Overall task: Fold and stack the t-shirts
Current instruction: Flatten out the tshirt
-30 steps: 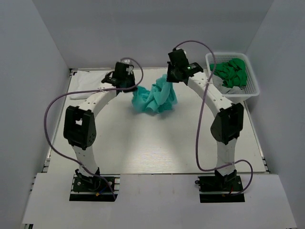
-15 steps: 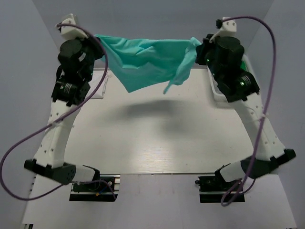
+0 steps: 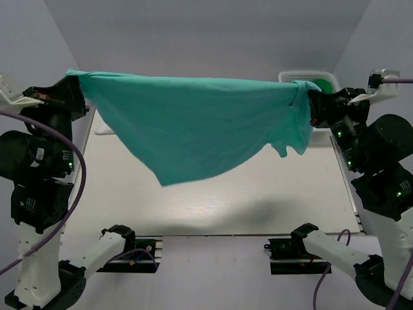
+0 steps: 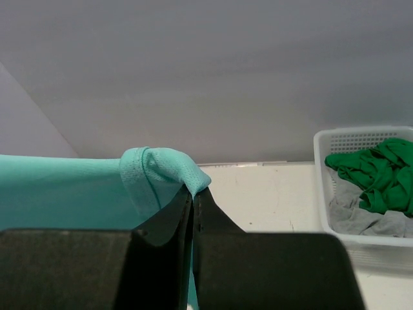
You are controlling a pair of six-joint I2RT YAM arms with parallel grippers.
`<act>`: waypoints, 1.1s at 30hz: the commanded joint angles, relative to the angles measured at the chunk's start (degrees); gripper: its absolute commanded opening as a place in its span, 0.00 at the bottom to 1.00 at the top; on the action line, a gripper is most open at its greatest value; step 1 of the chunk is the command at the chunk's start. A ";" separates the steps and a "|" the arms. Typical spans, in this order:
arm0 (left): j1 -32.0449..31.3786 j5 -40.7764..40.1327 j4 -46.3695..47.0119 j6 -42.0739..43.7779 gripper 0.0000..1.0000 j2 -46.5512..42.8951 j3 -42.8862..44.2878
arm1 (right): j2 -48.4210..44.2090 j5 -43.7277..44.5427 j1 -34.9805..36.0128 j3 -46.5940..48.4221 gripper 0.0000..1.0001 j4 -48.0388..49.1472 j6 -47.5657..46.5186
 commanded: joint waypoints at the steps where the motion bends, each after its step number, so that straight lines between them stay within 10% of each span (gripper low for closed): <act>1: -0.12 -1.05 -4.81 -1.64 0.00 6.16 -0.66 | -0.02 1.76 -0.05 -3.81 0.00 0.42 0.36; 12: 3.65 -2.56 -11.93 -9.71 0.00 41.91 -7.95 | 19.48 2.03 -3.38 -25.60 0.00 7.53 9.05; 14: 5.58 1.57 -14.82 -11.03 0.22 49.20 -4.29 | 28.97 -1.91 -5.76 -25.79 0.26 8.24 9.33; 15: 6.12 3.50 -16.93 -11.04 0.62 56.55 -1.65 | 31.51 -4.36 -6.11 -22.57 0.70 5.64 10.46; 17: 6.73 5.45 -23.06 -12.45 0.97 62.13 6.23 | 40.75 -4.39 -7.60 -18.86 0.85 2.20 10.82; 27: 5.51 12.03 -21.88 -9.90 1.00 56.81 -0.73 | 38.67 -3.59 -9.10 -19.19 0.90 -3.26 8.11; 33: 3.58 33.71 -13.10 -9.10 1.00 45.91 -21.90 | 30.33 -15.27 -8.58 -30.42 0.90 -0.90 5.47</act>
